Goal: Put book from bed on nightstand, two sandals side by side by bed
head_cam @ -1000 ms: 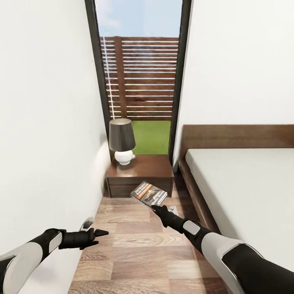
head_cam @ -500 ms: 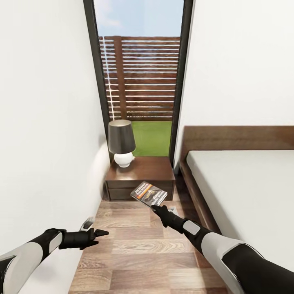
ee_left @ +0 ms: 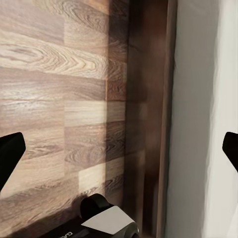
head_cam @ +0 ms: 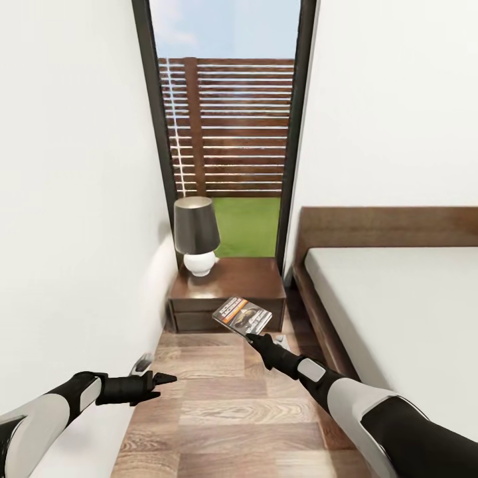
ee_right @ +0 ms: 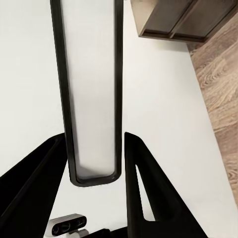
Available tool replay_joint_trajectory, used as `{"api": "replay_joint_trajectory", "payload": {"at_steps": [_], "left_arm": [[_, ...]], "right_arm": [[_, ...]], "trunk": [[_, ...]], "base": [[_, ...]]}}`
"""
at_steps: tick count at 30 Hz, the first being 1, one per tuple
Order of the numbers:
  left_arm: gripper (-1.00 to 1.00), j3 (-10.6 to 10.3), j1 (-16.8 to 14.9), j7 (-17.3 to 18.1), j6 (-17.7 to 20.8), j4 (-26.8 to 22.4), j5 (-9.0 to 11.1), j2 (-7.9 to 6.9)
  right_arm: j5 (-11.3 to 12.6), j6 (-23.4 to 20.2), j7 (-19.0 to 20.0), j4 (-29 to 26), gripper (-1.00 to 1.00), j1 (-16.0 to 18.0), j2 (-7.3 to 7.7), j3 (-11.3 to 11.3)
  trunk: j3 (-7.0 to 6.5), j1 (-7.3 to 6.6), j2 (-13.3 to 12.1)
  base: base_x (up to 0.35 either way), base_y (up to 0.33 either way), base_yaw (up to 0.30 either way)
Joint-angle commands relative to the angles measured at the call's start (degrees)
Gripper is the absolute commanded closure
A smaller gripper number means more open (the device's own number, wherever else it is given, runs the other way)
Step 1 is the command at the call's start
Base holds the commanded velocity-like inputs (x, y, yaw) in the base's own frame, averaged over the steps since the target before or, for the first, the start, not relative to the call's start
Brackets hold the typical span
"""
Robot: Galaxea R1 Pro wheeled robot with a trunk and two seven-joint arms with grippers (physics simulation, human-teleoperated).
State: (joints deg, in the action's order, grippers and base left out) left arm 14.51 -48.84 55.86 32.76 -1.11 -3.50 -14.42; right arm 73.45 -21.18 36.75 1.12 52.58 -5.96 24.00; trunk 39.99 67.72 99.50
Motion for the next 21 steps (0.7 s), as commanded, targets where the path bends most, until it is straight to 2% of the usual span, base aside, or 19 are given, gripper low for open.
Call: {"api": "replay_joint_trajectory", "payload": {"at_steps": [1, 21], "left_arm": [[-1.00, 0.43, -0.02, 0.17, 0.46, -0.04, -0.37, 0.00], [-1.00, 0.43, -0.02, 0.12, 0.46, -0.03, -0.37, -0.06]], "right_arm": [[0.64, -0.34, 0.16, 0.11, 1.00, 0.07, -0.02, 0.35], [0.71, -0.35, 0.16, 0.11, 1.00, 0.07, -0.02, 0.27]], "trunk": [[0.06, 0.01, 0.03], [0.06, 0.01, 0.03]], "base": [[0.140, -0.038, 0.000], [0.120, -0.045, 0.000]]}}
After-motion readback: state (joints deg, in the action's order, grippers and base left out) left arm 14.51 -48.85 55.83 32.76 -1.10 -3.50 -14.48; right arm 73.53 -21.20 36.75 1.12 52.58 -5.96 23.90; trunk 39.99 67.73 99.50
